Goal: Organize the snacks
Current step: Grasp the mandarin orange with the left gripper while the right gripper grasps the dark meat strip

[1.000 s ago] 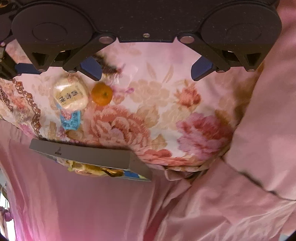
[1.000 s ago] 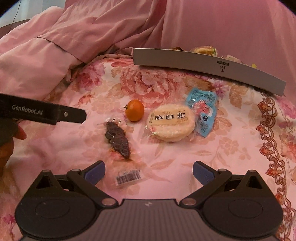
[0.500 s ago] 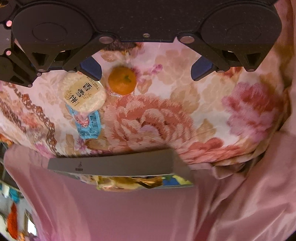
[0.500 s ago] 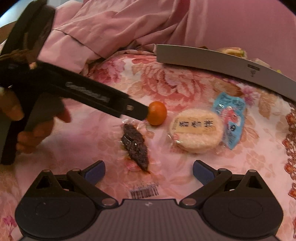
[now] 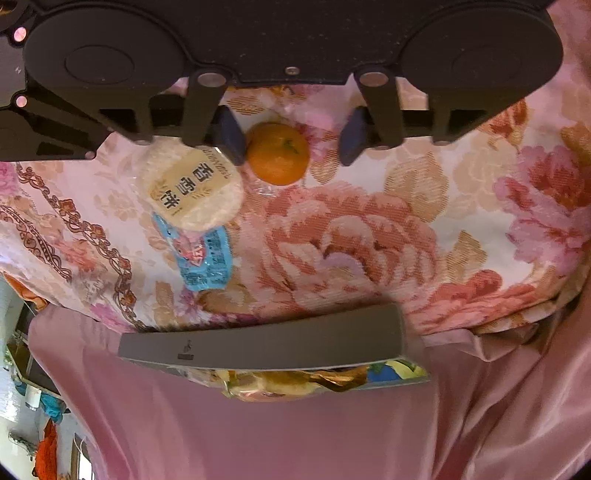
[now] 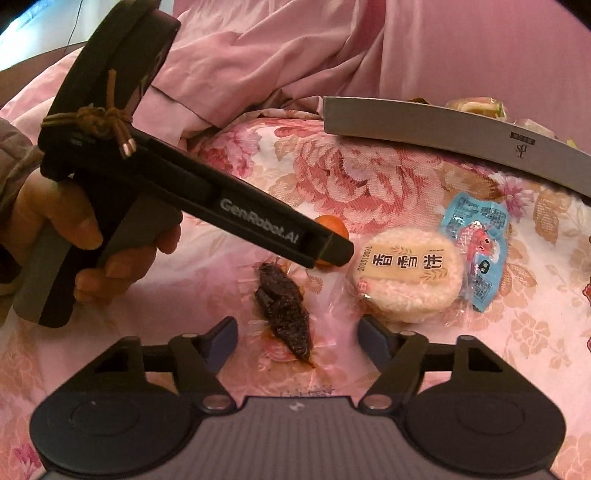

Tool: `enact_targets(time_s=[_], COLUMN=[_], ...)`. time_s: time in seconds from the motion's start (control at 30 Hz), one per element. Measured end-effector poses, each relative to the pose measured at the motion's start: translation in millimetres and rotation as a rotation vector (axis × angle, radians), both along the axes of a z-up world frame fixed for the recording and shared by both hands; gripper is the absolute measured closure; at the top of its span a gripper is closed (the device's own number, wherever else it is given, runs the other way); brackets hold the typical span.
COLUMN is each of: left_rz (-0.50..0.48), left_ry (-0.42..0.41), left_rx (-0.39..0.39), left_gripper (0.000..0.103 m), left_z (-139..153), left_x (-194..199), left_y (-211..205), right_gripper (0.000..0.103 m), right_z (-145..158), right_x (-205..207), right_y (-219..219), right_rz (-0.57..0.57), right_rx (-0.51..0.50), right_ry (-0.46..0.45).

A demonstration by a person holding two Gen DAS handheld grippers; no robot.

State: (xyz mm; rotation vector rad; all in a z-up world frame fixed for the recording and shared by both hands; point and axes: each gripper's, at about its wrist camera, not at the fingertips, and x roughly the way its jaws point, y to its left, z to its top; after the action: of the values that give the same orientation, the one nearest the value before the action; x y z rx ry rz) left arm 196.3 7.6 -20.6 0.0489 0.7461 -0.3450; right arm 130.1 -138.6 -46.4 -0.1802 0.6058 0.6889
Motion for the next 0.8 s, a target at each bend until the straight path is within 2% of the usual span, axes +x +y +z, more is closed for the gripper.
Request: enact_targets(time_s=[0.07,0.17,0.63,0.8], left_rz=[0.013,0.035,0.142,0.15], left_ry=[0.007,0.019,0.063,0.091], left_rx=[-0.016,-0.042,-0.05,-0.079], left_gripper=[0.055,0.062,0.065,0.065], left_z=[-0.6,0.3,8.6,8.8], left_x=[1.2,2.6,-20.7,-43.8], left_y=[-0.3,1.5,29.4,39.4], right_gripper=[0.042,0.049,0.05,0.049], right_z=[0.2,1.0,2.7,7.0], right_x=[-1.7,-4.1,-25.9,-48.0], right_y=[1.0,1.5,-4.1,-21.8], right_rz=[0.002,-0.003,0.012,0.071], right_rx=[-0.003,-0.008,-0.053,-0.13], right_ry=[-0.009,-0.018,-0.015,-0.04])
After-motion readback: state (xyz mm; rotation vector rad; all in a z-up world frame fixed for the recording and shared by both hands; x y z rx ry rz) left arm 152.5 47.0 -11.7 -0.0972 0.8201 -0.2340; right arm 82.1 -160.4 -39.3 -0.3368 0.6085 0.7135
